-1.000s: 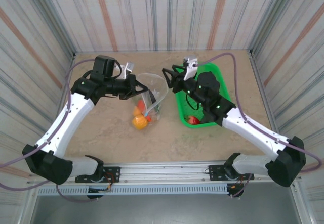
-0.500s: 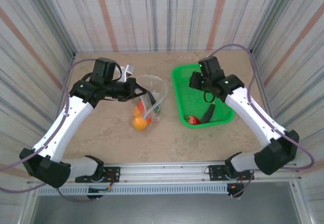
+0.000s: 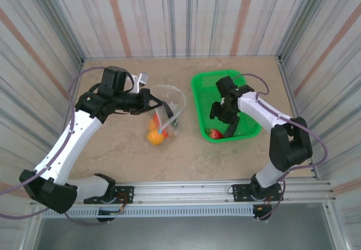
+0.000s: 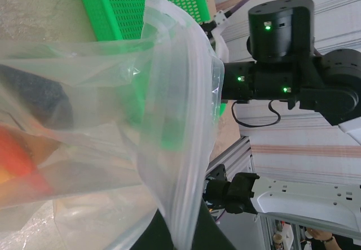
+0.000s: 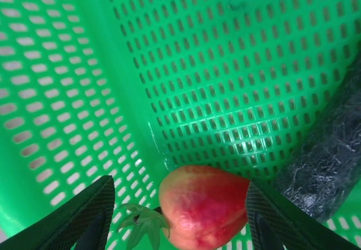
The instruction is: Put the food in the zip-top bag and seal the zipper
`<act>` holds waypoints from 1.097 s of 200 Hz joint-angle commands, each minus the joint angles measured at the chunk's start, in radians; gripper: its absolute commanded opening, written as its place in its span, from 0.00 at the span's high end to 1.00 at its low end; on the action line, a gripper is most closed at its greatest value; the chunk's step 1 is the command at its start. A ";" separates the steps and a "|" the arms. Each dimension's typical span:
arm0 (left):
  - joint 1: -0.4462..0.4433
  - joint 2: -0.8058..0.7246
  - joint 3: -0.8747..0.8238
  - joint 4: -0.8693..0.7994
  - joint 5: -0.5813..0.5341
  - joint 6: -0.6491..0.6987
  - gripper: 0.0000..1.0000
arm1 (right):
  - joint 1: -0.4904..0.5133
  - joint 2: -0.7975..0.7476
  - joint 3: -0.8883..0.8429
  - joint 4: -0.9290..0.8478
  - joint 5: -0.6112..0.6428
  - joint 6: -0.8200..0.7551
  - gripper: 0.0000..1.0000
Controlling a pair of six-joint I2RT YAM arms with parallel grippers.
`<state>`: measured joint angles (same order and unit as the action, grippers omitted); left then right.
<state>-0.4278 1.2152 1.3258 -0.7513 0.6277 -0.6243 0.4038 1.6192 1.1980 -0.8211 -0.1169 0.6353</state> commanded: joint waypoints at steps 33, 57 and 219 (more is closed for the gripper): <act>-0.008 -0.027 -0.021 0.008 0.015 0.027 1.00 | -0.004 0.052 -0.015 -0.086 -0.034 -0.049 0.42; -0.008 -0.026 -0.022 0.011 0.015 0.026 1.00 | 0.006 0.064 -0.038 -0.084 -0.027 -0.047 0.39; -0.007 0.004 -0.001 0.000 0.003 0.044 1.00 | -0.016 0.141 -0.021 0.010 0.051 0.015 0.68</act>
<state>-0.4278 1.2137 1.3132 -0.7506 0.6273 -0.6044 0.4076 1.8076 1.1614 -0.8070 -0.1184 0.6403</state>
